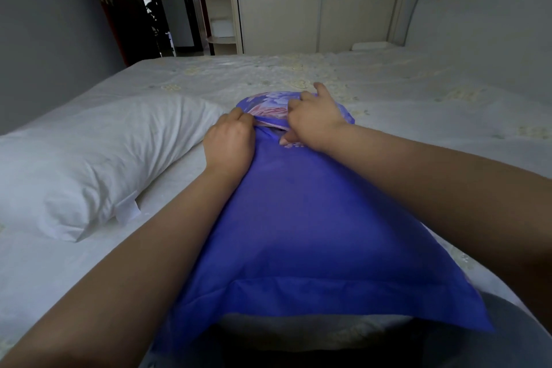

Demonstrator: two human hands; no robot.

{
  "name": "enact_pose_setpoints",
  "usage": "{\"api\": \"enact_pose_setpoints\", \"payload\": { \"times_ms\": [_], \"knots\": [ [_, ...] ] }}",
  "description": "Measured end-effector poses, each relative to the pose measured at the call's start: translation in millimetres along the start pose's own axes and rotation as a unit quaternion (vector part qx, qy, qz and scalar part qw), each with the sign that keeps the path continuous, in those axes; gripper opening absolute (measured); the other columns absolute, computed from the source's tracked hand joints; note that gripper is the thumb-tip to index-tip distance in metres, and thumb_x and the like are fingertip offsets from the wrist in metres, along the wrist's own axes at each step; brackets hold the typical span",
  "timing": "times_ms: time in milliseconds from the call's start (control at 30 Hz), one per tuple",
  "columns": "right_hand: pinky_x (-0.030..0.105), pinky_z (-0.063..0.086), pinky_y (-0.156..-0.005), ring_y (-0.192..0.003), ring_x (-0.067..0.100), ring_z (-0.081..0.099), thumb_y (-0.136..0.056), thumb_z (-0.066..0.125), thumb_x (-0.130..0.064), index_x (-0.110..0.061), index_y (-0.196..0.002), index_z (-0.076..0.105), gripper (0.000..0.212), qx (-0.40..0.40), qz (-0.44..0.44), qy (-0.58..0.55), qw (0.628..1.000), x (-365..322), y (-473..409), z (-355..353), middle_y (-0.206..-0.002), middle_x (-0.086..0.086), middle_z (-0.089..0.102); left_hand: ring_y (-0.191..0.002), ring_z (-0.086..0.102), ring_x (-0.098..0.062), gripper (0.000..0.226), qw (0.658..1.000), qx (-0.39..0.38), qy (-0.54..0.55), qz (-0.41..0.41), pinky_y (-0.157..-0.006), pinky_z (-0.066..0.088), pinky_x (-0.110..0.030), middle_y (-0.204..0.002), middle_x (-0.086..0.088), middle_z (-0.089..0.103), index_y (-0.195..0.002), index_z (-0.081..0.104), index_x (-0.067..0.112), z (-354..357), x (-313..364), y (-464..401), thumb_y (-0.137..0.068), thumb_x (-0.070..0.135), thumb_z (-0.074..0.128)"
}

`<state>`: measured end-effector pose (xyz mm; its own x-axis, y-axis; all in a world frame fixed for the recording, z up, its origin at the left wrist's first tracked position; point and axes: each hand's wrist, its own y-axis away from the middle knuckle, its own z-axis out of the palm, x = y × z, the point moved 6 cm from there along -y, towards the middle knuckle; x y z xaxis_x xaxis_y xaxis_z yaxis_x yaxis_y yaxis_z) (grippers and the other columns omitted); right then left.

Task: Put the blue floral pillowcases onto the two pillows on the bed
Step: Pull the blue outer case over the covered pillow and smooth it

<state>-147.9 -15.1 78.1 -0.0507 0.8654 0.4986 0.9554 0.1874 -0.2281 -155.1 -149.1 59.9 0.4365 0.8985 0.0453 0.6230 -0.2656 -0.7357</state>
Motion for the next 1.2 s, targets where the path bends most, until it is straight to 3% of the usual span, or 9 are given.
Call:
{"api": "enact_pose_setpoints", "payload": {
  "times_ms": [133,300,367,600,767,867,1000,1100,1200],
  "knots": [
    [0.057,0.016,-0.111,-0.122,0.034,0.044,-0.099,0.038,-0.025,-0.014,-0.122,0.06,0.033,0.059,-0.034,-0.03,0.997,-3.2,25.2,21.8,-0.149,0.01,0.033,-0.078,0.058,-0.032,0.02,1.0,0.003,0.0,-0.012,-0.053,0.032,-0.032,-0.089,-0.008,0.06,-0.092,0.069,0.01,-0.6,-0.7,4.0,-0.086,0.011,0.05],
    [0.043,0.034,-0.1,-0.126,0.03,0.04,-0.097,0.036,-0.023,-0.02,-0.13,0.052,0.036,-0.087,0.006,-0.109,0.99,14.7,42.9,38.0,-0.139,0.007,0.043,-0.075,0.06,-0.033,0.017,1.0,-0.007,0.009,-0.003,-0.051,0.033,-0.032,-0.087,-0.009,0.059,-0.09,0.068,0.01,-2.0,3.3,8.3,-0.086,0.011,0.052],
    [0.042,0.038,-0.097,-0.122,0.031,0.044,-0.096,0.039,-0.025,-0.018,-0.126,0.055,0.034,-0.104,0.021,-0.094,0.99,22.4,46.2,37.6,-0.133,0.009,0.045,-0.074,0.06,-0.031,0.015,1.0,-0.008,0.002,0.001,-0.05,0.034,-0.032,-0.086,-0.008,0.06,-0.089,0.068,0.011,-2.0,4.8,11.3,-0.086,0.011,0.054],
    [0.039,0.041,-0.074,-0.107,0.033,0.054,-0.096,0.047,-0.028,-0.003,-0.116,0.052,0.032,0.064,0.083,-0.141,0.984,27.5,43.5,34.2,-0.118,0.015,0.052,-0.077,0.06,-0.032,0.018,1.0,-0.013,0.013,0.009,-0.053,0.036,-0.033,-0.09,-0.009,0.06,-0.1,0.067,0.012,6.1,1.1,24.3,-0.086,0.007,0.056],
    [0.035,0.033,-0.057,-0.094,0.033,0.057,-0.091,0.054,-0.026,-0.005,-0.119,0.043,0.037,0.096,0.12,-0.179,0.972,20.6,40.7,49.4,-0.115,0.014,0.05,-0.065,0.057,-0.035,0.013,0.999,-0.026,0.028,0.019,-0.049,0.033,-0.034,-0.085,-0.013,0.06,-0.096,0.055,0.006,7.7,1.0,33.9,-0.084,0.003,0.056],
    [0.034,0.033,-0.055,-0.087,0.035,0.059,-0.089,0.05,-0.015,-0.006,-0.126,0.038,0.04,0.093,0.157,-0.186,0.966,25.4,36.7,51.2,-0.112,0.016,0.054,-0.075,0.057,-0.031,0.018,0.994,-0.054,0.075,-0.056,-0.055,0.032,-0.032,-0.092,-0.007,0.061,-0.104,0.05,0.012,10.6,-7.7,31.0,-0.086,0.008,0.05],
    [0.032,0.03,-0.057,-0.078,0.037,0.06,-0.088,0.043,-0.006,-0.005,-0.114,0.047,0.027,0.131,0.258,-0.279,0.916,51.6,56.4,62.7,-0.089,0.015,0.062,-0.061,0.042,-0.017,0.015,0.946,-0.046,0.256,-0.193,-0.049,0.026,-0.026,-0.062,0.008,0.046,-0.077,0.042,0.018,16.5,-21.1,38.0,-0.079,0.005,0.051],
    [0.031,0.028,-0.057,-0.071,0.04,0.058,-0.086,0.053,-0.01,-0.004,-0.092,0.055,0.009,0.215,0.283,-0.325,0.876,57.6,91.1,71.9,-0.085,0.018,0.062,-0.059,0.04,-0.016,0.025,0.965,-0.003,0.234,-0.121,-0.05,0.023,-0.026,-0.067,0.007,0.042,-0.068,0.036,0.016,9.8,-13.7,51.2,-0.074,-0.003,0.051],
    [0.034,0.028,-0.059,-0.074,0.043,0.056,-0.085,0.049,-0.005,-0.005,-0.092,0.056,0.009,0.2,0.345,-0.346,0.849,68.2,128.2,103.1,-0.093,0.02,0.06,-0.061,0.046,-0.029,0.021,0.984,0.017,0.166,-0.062,-0.048,0.029,-0.033,-0.077,-0.006,0.046,-0.07,0.044,0.011,9.3,-12.9,66.0,-0.069,-0.009,0.051]
  ]
}}
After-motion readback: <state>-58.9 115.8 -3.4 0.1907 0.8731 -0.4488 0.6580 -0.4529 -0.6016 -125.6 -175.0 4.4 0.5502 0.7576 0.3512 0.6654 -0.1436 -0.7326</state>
